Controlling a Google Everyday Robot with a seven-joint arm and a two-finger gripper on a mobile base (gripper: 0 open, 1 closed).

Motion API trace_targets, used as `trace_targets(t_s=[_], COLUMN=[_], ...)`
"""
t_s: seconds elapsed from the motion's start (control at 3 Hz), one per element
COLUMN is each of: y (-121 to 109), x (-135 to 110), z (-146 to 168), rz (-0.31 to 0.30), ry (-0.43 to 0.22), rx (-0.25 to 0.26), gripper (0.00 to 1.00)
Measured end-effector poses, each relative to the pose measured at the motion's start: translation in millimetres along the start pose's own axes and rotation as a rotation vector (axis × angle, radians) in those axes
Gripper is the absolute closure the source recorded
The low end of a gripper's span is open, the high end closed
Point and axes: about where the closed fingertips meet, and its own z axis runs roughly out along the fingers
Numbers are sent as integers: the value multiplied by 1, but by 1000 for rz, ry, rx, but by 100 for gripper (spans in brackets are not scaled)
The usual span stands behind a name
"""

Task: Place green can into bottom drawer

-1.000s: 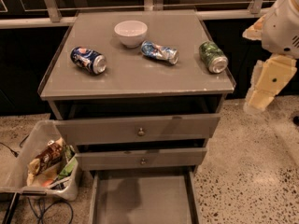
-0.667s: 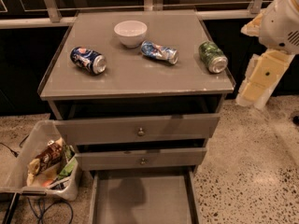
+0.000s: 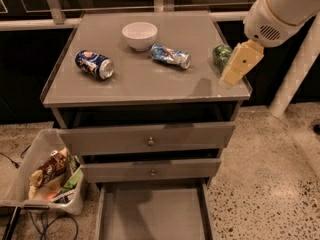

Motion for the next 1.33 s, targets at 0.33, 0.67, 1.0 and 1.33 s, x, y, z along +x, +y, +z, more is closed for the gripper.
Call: trace_targets(t_s=[0.33,0.67,1.0,1.33], y=[0,-10,-40,-71], x=[0,0,6,12], z=[0,10,28,52], rz=[-1,-7,6,35], ry=[0,-24,-70,-134], rx=[-1,3,43,104], gripper=[0,0,0,0])
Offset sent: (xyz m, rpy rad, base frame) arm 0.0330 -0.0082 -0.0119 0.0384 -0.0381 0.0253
